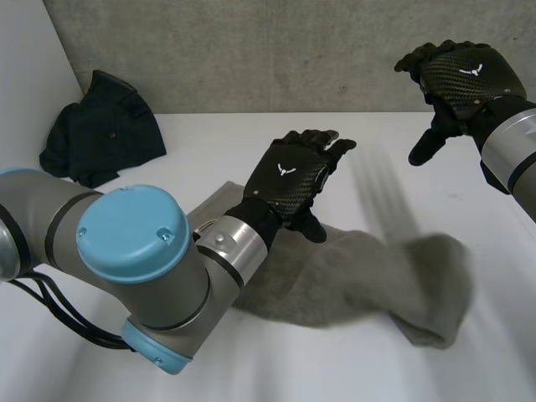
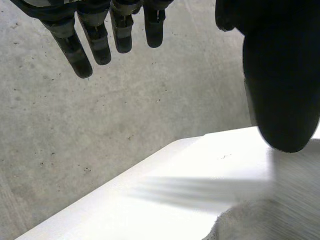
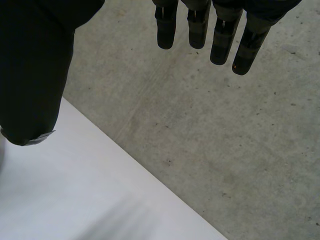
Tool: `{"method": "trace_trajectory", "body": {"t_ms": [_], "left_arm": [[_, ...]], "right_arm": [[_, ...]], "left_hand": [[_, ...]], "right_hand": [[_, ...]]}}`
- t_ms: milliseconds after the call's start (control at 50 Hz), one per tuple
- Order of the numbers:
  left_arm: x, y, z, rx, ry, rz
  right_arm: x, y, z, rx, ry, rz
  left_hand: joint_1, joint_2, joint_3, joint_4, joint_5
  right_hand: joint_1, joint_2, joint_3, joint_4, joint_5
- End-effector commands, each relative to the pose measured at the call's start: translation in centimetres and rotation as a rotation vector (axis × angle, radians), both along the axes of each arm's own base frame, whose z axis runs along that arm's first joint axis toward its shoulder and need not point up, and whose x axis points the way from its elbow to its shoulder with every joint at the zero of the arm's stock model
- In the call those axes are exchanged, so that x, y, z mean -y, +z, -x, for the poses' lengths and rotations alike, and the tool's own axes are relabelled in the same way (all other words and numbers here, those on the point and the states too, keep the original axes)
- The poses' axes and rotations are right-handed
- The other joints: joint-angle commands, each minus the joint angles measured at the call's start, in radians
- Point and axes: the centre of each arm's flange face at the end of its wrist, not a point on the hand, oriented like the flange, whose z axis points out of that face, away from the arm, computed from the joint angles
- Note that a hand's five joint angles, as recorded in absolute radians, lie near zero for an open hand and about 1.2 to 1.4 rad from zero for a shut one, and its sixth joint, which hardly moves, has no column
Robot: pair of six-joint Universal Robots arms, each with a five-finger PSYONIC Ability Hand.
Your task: Fold the laundry.
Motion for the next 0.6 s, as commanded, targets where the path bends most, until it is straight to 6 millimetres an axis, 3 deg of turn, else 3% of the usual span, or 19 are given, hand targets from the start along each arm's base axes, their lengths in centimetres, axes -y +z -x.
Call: {"method": "trace_trajectory", "body": {"t_ms": [20,100,280,480,600], "left_arm": [[5.4,3.1,-4.1,-0.015,0.173,0.058],[7.9,2.7,-7.5,0.078,0.282,0.045],[8.8,-1.9,-11.9,0.399,0.362,-0.004],[8.9,-5.4,-12.6,0.607,0.335,0.030],[9.1,-7.9,-12.8,0.702,0.322,0.018]], "right_arm": [[-0.1,-1.1,-0.4,-0.102,0.019,-0.009],[-0.2,-2.5,-0.5,-0.201,0.029,-0.057],[-2.0,-5.5,0.2,-0.444,0.074,-0.298],[-3.7,-10.3,1.8,-0.522,0.039,-0.494],[-4.2,-13.7,2.0,-0.520,0.034,-0.484]], "left_hand": [[-0.014,-0.029,-0.035,-0.027,-0.045],[-0.003,-0.017,-0.023,-0.015,-0.033],[0.009,-0.005,-0.011,-0.003,-0.021],[0.044,0.030,0.024,0.032,0.014],[0.250,0.236,0.229,0.238,0.219]], "right_hand": [[-0.023,-0.046,-0.041,-0.060,-0.069],[-0.023,-0.046,-0.041,-0.060,-0.069],[-0.023,-0.046,-0.041,-0.060,-0.069],[-0.023,-0.046,-0.041,-0.060,-0.069],[-0.023,-0.046,-0.041,-0.060,-0.069]]}}
